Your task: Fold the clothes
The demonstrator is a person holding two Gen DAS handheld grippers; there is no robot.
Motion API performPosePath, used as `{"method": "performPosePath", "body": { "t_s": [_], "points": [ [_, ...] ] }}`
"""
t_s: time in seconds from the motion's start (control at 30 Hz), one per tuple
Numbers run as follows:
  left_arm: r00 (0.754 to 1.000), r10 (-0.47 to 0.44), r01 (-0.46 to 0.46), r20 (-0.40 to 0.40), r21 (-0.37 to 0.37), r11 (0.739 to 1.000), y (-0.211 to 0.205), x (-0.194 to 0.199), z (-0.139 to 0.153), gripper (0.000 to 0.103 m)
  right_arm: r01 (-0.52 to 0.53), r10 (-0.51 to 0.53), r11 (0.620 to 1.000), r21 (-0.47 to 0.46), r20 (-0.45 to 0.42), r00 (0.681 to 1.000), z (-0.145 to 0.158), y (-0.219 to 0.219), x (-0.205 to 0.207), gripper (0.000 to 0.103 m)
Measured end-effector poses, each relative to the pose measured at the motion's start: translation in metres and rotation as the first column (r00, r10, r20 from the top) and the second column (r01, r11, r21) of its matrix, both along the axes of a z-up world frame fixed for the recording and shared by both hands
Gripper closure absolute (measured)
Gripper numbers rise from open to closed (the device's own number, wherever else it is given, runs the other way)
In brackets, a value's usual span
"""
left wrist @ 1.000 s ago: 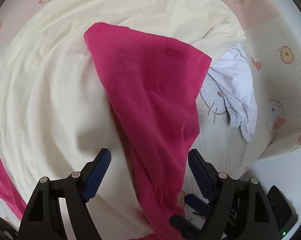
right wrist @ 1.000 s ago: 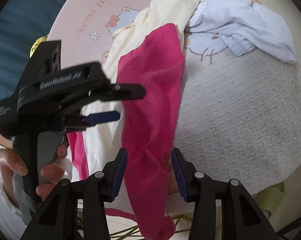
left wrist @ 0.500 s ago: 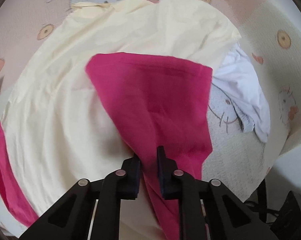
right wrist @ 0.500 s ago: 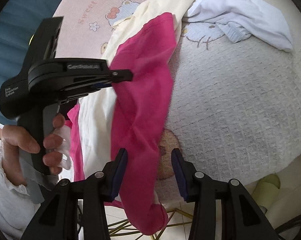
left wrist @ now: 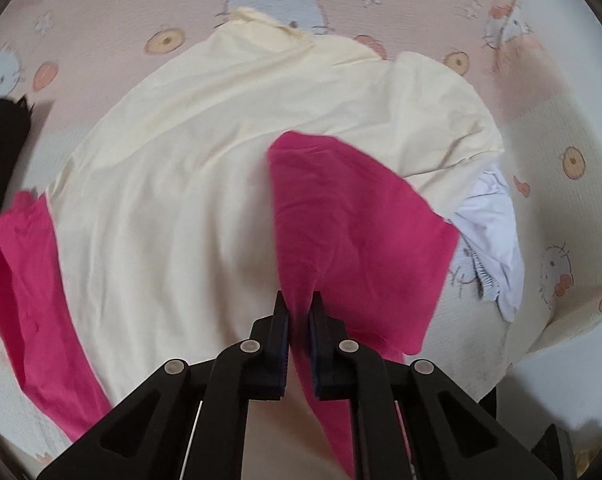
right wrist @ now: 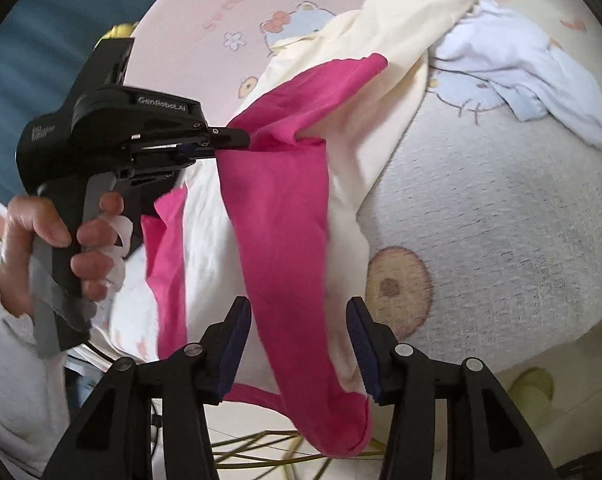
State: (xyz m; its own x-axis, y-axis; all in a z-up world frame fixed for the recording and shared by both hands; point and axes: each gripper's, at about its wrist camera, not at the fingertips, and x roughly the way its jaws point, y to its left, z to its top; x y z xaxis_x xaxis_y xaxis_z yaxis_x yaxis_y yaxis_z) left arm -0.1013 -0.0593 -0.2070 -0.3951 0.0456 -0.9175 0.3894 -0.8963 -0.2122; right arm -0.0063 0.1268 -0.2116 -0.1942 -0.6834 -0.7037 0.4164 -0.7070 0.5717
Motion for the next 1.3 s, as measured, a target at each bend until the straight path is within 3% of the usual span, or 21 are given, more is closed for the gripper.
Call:
{"method": "performPosePath", "body": {
  "t_s": [0.2, 0.3, 0.53, 0.6, 0.67, 0.73, 0.8, 0.97, 1.03, 1.07, 1.17, 1.3],
  "points": [
    [0.999, 0.028, -0.029, 0.037, 0.025, 0.999, -0.017, 0.018, -0.024, 0.096, 0.011, -0.011, 1.000, 0.012, -0.011, 1.000, 0.000, -0.004, 0.005, 0.054],
    [0.998, 0.045, -0.049, 0.037, 0.107, 0.993, -0.028, 0.024, -0.035, 0.096, 0.038, -0.038, 0.999, -0.010, 0.014, 0.999, 0.005, 0.009, -0.012, 0.054],
    [0.998, 0.036, -0.048, 0.045, 0.313, 0.949, -0.035, 0.021, -0.035, 0.092, 0.080, -0.080, 0.997, -0.018, -0.009, 0.997, 0.022, -0.035, -0.034, 0.054],
    [1.000, 0.012, -0.017, 0.020, 0.318, 0.948, -0.031, 0.018, -0.028, 0.082, 0.081, -0.081, 0.997, -0.018, -0.005, 0.997, 0.020, -0.037, -0.037, 0.054],
    [1.000, 0.005, -0.001, -0.010, 0.337, 0.941, -0.027, 0.016, -0.027, 0.050, 0.078, -0.078, 0.997, -0.017, 0.004, 0.997, 0.017, -0.033, -0.034, 0.054],
    [0.999, 0.034, -0.017, -0.040, 0.384, 0.923, -0.029, 0.013, -0.028, 0.034, 0.071, -0.071, 0.997, -0.021, 0.007, 0.997, 0.013, -0.029, -0.034, 0.054],
    [0.996, 0.070, -0.044, -0.047, 0.423, 0.905, -0.030, 0.010, -0.029, 0.034, 0.065, -0.064, 0.997, -0.031, 0.005, 0.998, 0.009, -0.031, -0.036, 0.054],
    [0.998, 0.053, -0.042, -0.021, 0.341, 0.939, -0.024, 0.009, -0.024, 0.034, 0.049, -0.051, 0.998, -0.043, -0.025, 0.998, 0.006, -0.041, -0.041, 0.055],
    [0.999, 0.041, -0.037, -0.008, 0.295, 0.955, -0.024, 0.015, -0.021, 0.034, 0.039, -0.041, 0.998, -0.048, -0.052, 0.998, 0.009, -0.045, -0.042, 0.079],
    [1.000, 0.029, -0.027, -0.006, 0.280, 0.960, -0.023, 0.015, -0.021, 0.034, 0.035, -0.037, 0.999, -0.038, -0.054, 0.998, 0.009, -0.049, -0.044, 0.084],
    [1.000, -0.014, 0.012, 0.004, 0.241, 0.970, -0.020, 0.017, -0.018, 0.034, 0.015, -0.016, 1.000, -0.014, -0.037, 0.999, 0.006, -0.054, -0.046, 0.090],
    [0.995, -0.102, 0.099, 0.014, 0.148, 0.984, -0.007, 0.013, -0.011, 0.034, 0.002, -0.002, 0.997, -0.083, 0.001, 1.000, 0.005, -0.051, -0.048, 0.093]
  ]
}}
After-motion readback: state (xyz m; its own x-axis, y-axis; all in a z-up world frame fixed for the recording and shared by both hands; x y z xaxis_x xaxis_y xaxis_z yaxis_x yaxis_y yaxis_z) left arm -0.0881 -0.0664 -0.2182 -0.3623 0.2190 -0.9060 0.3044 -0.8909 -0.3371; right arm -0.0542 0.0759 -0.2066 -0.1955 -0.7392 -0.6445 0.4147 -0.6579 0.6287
